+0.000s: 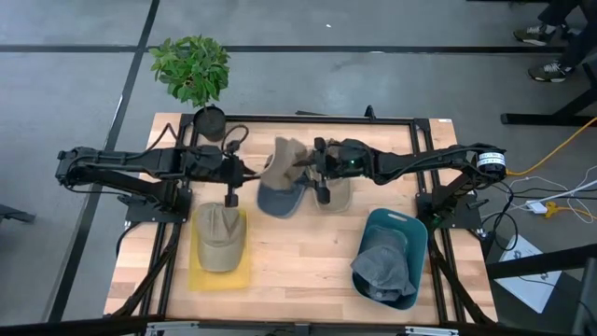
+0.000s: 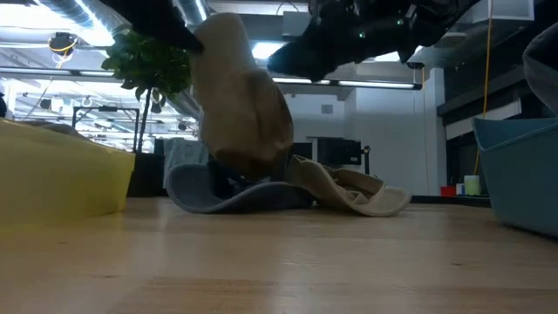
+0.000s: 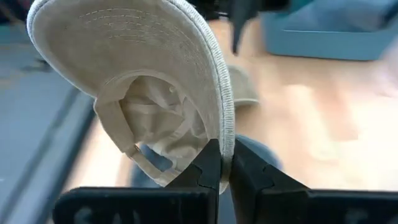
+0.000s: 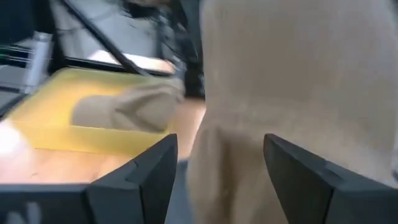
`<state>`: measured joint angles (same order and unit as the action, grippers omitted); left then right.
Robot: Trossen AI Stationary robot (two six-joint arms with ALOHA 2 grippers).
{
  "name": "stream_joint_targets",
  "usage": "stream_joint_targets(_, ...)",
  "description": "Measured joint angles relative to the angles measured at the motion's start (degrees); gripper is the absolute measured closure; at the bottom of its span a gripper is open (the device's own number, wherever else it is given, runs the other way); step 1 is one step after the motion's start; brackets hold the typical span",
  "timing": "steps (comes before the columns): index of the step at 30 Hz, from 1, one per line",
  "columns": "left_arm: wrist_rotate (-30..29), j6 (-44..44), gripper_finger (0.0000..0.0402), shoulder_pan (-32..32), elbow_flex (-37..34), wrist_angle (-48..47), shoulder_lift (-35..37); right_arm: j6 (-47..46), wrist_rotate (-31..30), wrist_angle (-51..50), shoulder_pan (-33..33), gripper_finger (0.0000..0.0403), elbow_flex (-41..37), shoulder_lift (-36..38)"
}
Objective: Pick & Place hat
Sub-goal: Put the left brown cap into the yellow bin
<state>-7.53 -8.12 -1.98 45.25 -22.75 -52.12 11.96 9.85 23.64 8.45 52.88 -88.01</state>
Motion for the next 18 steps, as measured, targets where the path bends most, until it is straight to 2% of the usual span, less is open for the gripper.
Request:
stream_joint_targets(4, 6.5, 3.1, 0.039, 0.0, 0.0, -2.0, 0.0, 7.9, 7.7, 3.2, -0.6, 0.0166, 0.0, 0.0)
stream_joint_targets(6, 8.9, 3.9, 0.039, 0.0, 0.0, -1.8, -0.1, 12.6, 8.5, 3.5, -1.5, 0.0166, 0.5, 0.0)
stream_joint_targets(10, 12.3, 6.0, 0.039, 0.0, 0.0, -1.9, -0.5, 17.6, 6.2, 1.1, -3.2, 0.0166, 4.1, 0.0)
stream_joint_targets(14, 15.3, 7.5, 0.039, 0.0, 0.0, -1.9, -1.6, 20.6, 2.6, -7.5, -4.3, 0.0166, 9.8, 0.0)
stream_joint_targets(18, 16.4, 8.0, 0.0389, 0.0, 0.0, -1.9, -3.2, 21.8, 1.9, -14.9, -4.4, 0.0166, 15.2, -1.1)
